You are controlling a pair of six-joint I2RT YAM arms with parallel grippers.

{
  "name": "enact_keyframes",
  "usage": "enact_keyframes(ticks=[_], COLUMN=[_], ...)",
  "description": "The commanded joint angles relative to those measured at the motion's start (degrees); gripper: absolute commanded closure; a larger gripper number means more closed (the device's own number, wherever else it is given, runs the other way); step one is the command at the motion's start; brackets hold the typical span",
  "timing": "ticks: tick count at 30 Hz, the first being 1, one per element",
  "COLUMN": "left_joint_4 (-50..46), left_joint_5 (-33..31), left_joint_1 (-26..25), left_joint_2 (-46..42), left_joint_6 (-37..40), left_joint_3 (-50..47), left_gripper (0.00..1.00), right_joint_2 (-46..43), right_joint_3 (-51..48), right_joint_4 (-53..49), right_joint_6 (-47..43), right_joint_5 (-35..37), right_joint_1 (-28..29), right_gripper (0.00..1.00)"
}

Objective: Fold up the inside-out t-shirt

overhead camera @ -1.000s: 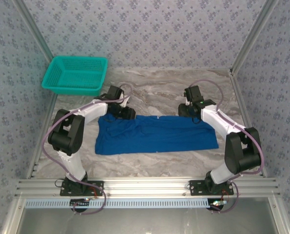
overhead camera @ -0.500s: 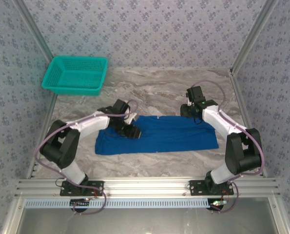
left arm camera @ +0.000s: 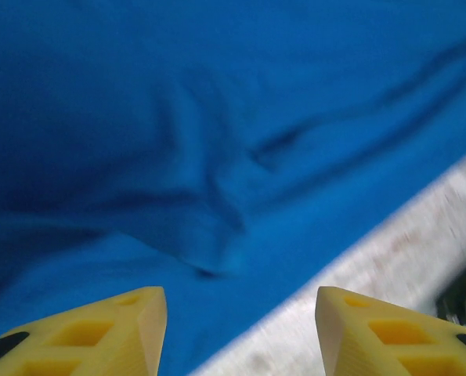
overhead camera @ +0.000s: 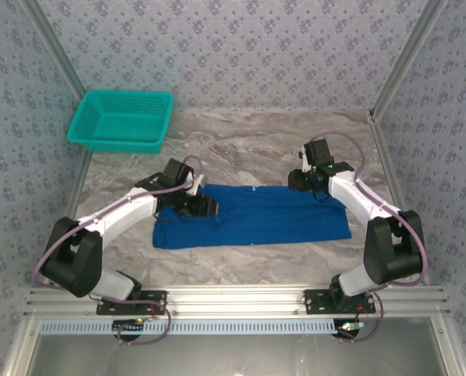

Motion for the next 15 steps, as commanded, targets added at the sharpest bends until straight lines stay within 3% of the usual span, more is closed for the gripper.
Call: enact_keyframes(ticks=[1,7,15], left_joint_4=[4.3,2.7,-5.1], left_joint_5=[-10.5,-15.3,-11.6], left_joint_1=[2.1,7.4,8.1], left_joint_2=[-0.3,-1.8,3.4], left_joint_6=[-3.4,-5.6,-3.8], left_joint_3=[2.0,1.5,2.5], left_gripper=[0.48,0.47,0.46], right_joint_2=[1.7,7.6,16.9], right_joint_3=[0.2,1.0,7.2], right_joint_4=[3.8,15.4,16.3], right_joint_6=[-0.9,4.5,4.5], right_joint_5=[-11.9,-18.4,-13.7], right_joint_1=[6.0,20.1,30.7], right_gripper=[0.49,0.44,0.41])
